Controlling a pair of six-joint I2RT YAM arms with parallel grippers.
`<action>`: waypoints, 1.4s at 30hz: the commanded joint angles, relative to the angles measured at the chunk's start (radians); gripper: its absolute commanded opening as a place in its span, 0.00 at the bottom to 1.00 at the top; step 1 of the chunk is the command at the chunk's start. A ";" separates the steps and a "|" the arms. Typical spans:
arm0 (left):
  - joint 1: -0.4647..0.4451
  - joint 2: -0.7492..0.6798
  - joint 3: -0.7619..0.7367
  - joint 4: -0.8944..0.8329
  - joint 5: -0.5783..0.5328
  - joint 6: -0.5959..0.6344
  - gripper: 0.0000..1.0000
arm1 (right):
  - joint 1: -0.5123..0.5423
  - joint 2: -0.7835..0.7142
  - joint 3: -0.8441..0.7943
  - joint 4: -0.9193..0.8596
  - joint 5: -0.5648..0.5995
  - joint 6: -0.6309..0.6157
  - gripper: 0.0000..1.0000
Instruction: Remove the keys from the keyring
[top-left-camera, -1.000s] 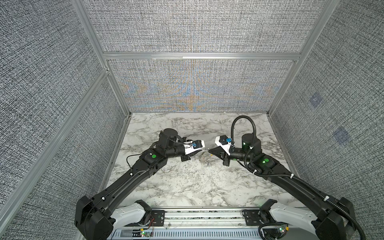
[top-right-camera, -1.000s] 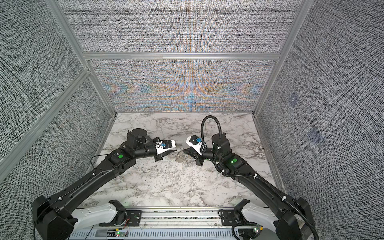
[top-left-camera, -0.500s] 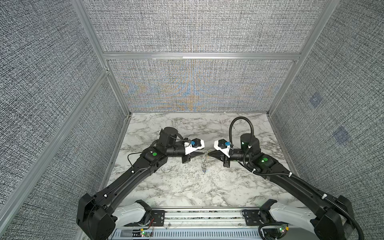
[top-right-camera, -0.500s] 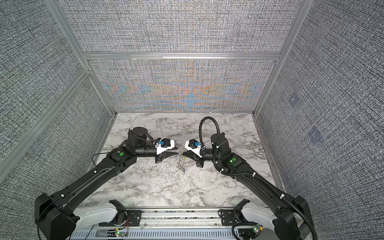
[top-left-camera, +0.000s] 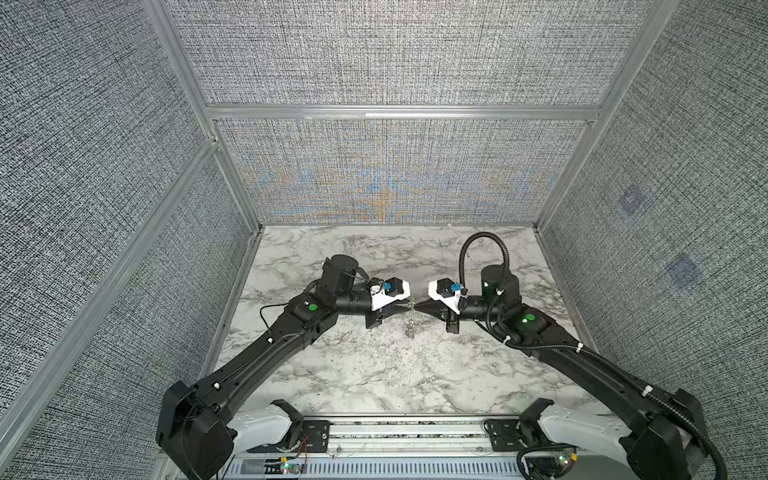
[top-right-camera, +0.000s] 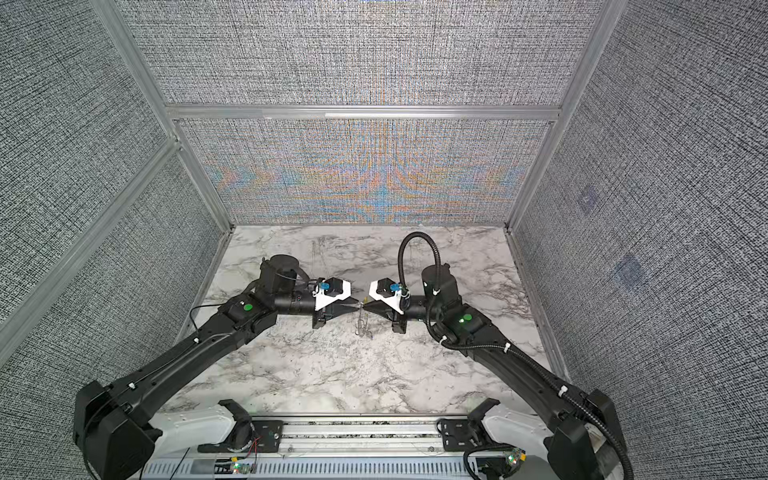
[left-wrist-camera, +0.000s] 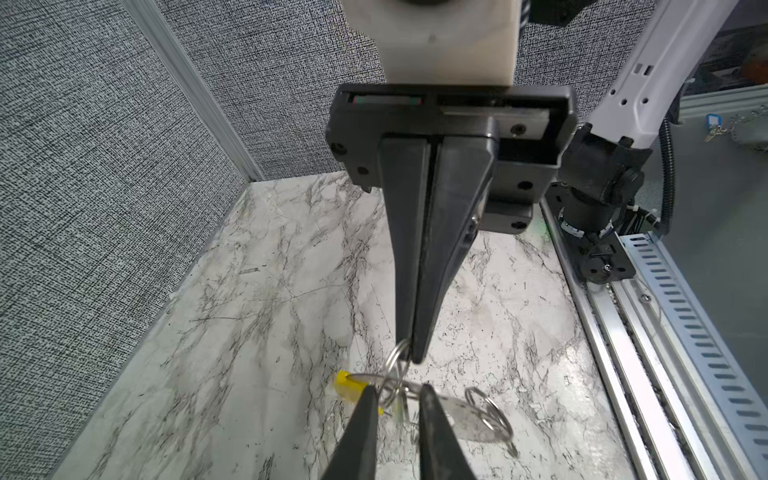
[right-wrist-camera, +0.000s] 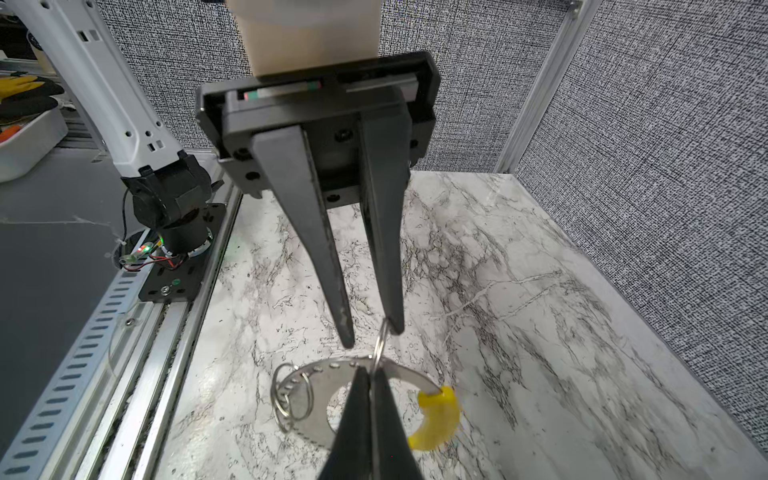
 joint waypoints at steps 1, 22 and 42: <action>0.000 0.004 -0.004 0.028 0.014 -0.007 0.19 | 0.001 0.003 0.010 0.016 -0.025 -0.018 0.00; -0.003 0.059 0.116 -0.126 -0.097 -0.034 0.00 | 0.016 -0.060 0.022 -0.049 0.265 0.007 0.41; -0.040 0.089 0.179 -0.188 -0.153 -0.040 0.00 | 0.080 -0.007 0.051 -0.022 0.353 0.045 0.20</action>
